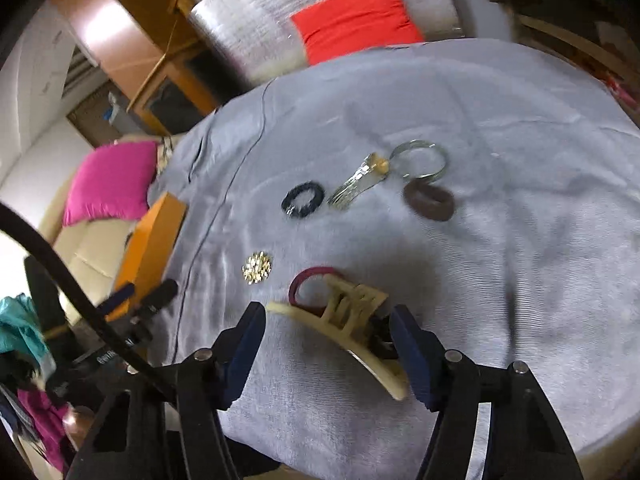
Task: Organize jewelry
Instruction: 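Reach the right tool to the cream claw clip and close on it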
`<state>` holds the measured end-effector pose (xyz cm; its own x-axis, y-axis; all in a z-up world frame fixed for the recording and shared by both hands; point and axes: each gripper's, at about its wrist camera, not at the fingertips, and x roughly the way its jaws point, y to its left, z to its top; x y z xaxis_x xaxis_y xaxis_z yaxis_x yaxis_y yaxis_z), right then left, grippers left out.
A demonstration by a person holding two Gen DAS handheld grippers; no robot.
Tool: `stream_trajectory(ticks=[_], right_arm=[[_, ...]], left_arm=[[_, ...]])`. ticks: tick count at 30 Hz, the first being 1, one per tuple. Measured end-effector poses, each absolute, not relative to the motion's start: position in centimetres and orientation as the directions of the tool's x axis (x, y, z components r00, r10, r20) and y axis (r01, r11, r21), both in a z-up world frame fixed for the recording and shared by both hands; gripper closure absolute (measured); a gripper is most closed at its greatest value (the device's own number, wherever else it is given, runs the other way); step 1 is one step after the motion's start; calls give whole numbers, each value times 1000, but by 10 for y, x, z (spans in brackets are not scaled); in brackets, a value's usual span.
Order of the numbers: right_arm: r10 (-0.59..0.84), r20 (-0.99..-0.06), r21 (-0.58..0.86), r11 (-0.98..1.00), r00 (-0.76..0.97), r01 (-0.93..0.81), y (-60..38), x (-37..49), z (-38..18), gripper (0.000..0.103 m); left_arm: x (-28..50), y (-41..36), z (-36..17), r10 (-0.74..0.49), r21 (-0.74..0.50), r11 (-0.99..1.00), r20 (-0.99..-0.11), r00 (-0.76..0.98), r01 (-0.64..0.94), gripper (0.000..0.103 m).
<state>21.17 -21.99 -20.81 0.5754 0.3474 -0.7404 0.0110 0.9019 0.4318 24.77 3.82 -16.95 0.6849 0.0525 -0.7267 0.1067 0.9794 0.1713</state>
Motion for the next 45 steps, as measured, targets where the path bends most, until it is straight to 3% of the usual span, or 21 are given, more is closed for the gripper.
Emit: stream_trajectory(ticks=[5, 9, 15, 23, 27, 32, 41, 45], right_arm=[[291, -781, 314, 948, 552, -55, -198, 212, -219, 37], [265, -824, 274, 960, 501, -58, -202, 213, -237, 63], [266, -823, 253, 963, 501, -95, -197, 213, -237, 79], [280, -821, 238, 960, 498, -147, -185, 210, -234, 80], [294, -776, 233, 956, 558, -179, -187, 202, -220, 80], [327, -814, 275, 945, 480, -177, -186, 206, -233, 78], [311, -835, 225, 946, 454, -234, -164, 208, -241, 78], [290, -837, 202, 952, 464, -232, -163, 208, -241, 88]], left_arm=[[248, 54, -166, 46, 142, 986, -737, 675, 88, 0], [250, 59, -165, 27, 115, 990, -733, 679, 85, 0], [251, 62, -166, 21, 93, 993, -736, 676, 71, 0], [256, 65, -168, 30, 87, 995, -740, 672, 52, 0], [256, 65, -167, 32, 87, 995, -736, 677, 47, 0], [256, 63, -167, 26, 83, 995, -734, 678, 51, 0], [254, 60, -168, 22, 81, 995, -737, 676, 57, 0], [254, 58, -168, 20, 84, 994, -738, 674, 63, 0]])
